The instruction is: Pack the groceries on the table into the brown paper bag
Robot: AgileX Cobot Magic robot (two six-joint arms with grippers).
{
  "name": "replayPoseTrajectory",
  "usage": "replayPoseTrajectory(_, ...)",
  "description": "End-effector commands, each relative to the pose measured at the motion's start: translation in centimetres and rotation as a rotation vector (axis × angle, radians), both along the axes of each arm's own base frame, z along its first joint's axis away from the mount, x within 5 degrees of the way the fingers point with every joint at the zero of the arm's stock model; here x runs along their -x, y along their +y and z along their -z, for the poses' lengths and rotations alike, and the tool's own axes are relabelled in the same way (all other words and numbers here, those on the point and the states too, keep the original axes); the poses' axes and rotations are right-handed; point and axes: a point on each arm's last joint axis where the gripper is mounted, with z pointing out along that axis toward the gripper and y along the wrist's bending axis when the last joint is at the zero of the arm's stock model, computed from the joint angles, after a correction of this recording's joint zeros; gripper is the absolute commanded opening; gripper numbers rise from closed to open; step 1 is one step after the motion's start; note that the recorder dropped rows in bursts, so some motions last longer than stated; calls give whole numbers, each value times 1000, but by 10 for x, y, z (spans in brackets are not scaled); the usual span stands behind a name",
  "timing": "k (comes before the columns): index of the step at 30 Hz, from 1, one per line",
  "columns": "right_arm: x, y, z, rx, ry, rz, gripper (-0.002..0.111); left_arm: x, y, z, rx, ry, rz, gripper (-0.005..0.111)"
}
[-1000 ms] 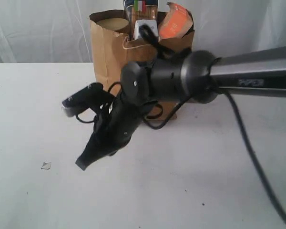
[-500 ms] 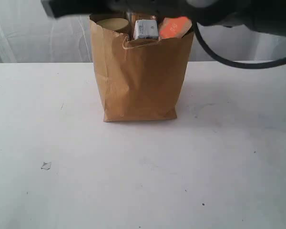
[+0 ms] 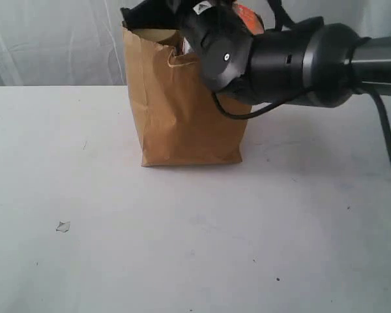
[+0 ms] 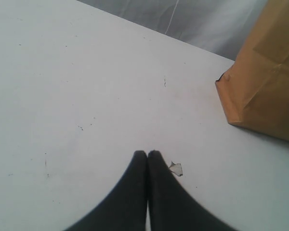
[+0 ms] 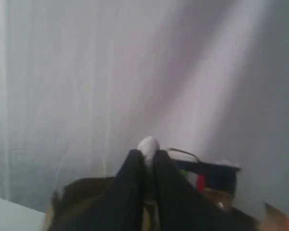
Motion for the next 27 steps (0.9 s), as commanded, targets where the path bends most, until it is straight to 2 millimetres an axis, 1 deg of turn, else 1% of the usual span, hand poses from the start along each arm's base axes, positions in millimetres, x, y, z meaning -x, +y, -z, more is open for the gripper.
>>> replayPoseTrajectory(1,-17,-20,14,-81,72,112,7,0,0,1,13,-2,-2,0)
replayPoseTrajectory(3,-19,-22,14,-78,79,111,18,0,0,1,13,-2,-2,0)
replayPoseTrajectory(4,-19,-22,14,-78,79,111,29,0,0,1,13,-2,-2,0)
replayPoseTrajectory(5,-19,-22,14,-78,79,111,37,0,0,1,13,-2,-2,0)
replayPoseTrajectory(6,-18,-22,14,-79,78,111,43,0,0,1,13,-2,-2,0)
replayPoseTrajectory(7,-18,-22,14,-79,78,111,47,0,0,1,13,-2,-2,0)
replayPoseTrajectory(10,-12,-23,4,-98,121,79,47,0,0,1,13,-2,-2,0)
replayPoseTrajectory(12,2,-24,-12,-67,210,-12,47,0,0,1,13,-2,-2,0)
replayPoseTrajectory(13,13,-22,-22,-15,254,-95,47,0,0,1,13,-2,-2,0)
replayPoseTrajectory(15,31,-19,-31,94,283,-240,44,0,0,1,13,-2,-2,0)
replayPoseTrajectory(16,41,-20,-37,123,291,-302,39,0,0,1,13,-2,-2,0)
replayPoseTrajectory(17,48,-20,-39,129,309,-347,32,0,0,1,13,-2,-2,0)
replayPoseTrajectory(19,64,-25,-37,173,357,-440,12,0,0,1,13,-2,-2,0)
replayPoseTrajectory(20,70,-29,-31,212,376,-463,3,0,0,1,13,-2,-2,0)
replayPoseTrajectory(21,75,-34,-22,257,411,-482,0,0,0,1,13,-2,-2,0)
replayPoseTrajectory(22,78,-41,-11,287,458,-482,0,0,0,1,13,-2,-2,0)
replayPoseTrajectory(23,81,-57,9,295,561,-432,0,0,0,1,13,-2,-2,0)
replayPoseTrajectory(24,83,-67,19,311,603,-393,0,0,0,1,13,-2,-2,0)
replayPoseTrajectory(25,85,-87,32,367,647,-317,0,0,0,1,13,-2,-2,0)
replayPoseTrajectory(27,88,-110,39,405,667,-229,0,0,0,1,13,-2,-2,0)
